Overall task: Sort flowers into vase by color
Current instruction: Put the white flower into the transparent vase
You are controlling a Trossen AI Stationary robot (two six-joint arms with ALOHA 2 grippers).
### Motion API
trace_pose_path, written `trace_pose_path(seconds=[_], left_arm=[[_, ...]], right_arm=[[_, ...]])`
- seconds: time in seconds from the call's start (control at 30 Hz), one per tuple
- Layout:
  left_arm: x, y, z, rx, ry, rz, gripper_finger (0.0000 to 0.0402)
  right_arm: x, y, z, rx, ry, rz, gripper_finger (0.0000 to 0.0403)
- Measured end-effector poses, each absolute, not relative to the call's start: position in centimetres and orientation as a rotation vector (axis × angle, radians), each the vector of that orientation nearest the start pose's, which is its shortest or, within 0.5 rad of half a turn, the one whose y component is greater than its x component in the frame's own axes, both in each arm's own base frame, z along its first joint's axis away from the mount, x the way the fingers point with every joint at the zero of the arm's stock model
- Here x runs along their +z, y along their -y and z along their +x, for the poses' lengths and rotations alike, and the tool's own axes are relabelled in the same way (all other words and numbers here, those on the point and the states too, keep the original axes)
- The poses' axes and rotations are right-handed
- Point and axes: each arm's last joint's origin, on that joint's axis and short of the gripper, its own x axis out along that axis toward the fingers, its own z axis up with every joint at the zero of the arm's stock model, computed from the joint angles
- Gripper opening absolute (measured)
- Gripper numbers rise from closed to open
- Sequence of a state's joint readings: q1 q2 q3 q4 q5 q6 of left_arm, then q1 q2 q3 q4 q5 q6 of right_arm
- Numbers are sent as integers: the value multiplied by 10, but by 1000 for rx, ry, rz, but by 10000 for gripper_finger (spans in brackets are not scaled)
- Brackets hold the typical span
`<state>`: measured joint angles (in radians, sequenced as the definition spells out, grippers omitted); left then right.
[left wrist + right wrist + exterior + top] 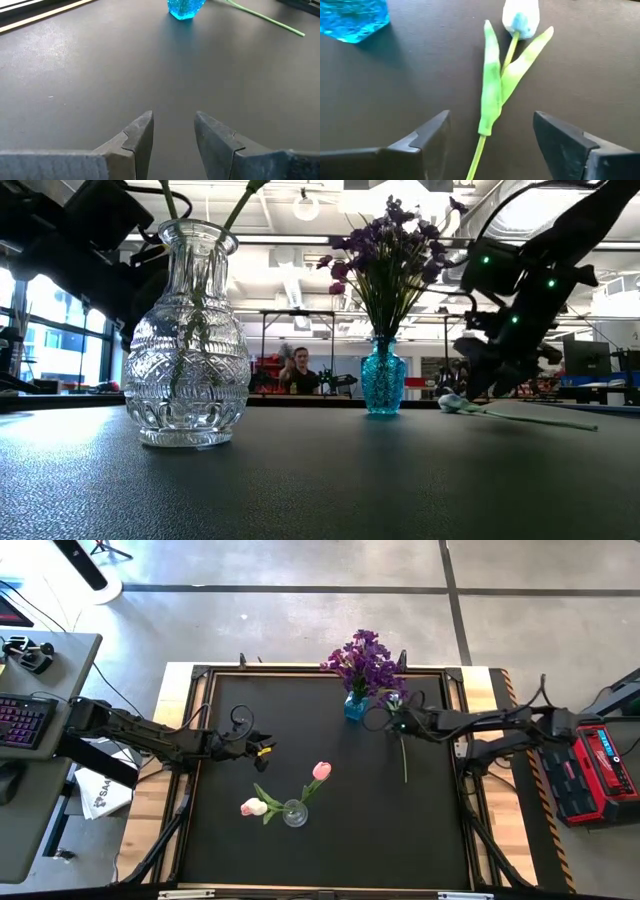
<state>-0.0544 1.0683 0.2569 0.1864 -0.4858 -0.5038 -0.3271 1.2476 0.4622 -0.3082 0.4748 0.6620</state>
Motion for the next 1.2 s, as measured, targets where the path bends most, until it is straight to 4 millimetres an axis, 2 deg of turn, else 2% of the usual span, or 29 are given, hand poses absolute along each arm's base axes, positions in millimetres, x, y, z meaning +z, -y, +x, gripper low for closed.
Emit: trace_pose_path(seconds=[0.2,0.43,0.63,0.73,0.9,1.07,1.2], left_arm=[[144,-4,181,560,-484,-322,129],[144,-4,181,560,-485,-321,129],[144,-4,181,560,-486,-320,129],[143,-4,181,561,-492,-318,129],[143,-4,181,561,-491,-319,129],[144,-1,181,566,-472,-315,129],[149,9,183,513,-421,-320,129]], right_arm=[[128,78,188,-1070,-840,467,198],[116,79,191,-1083,-889,456,105],[117,79,190,-1085,-893,433,18],[125,76,188,-1058,-878,422,8],[147,54,188,-929,-799,410,8],[175,17,186,-714,-663,377,5],[200,-16,182,-503,-517,302,2]])
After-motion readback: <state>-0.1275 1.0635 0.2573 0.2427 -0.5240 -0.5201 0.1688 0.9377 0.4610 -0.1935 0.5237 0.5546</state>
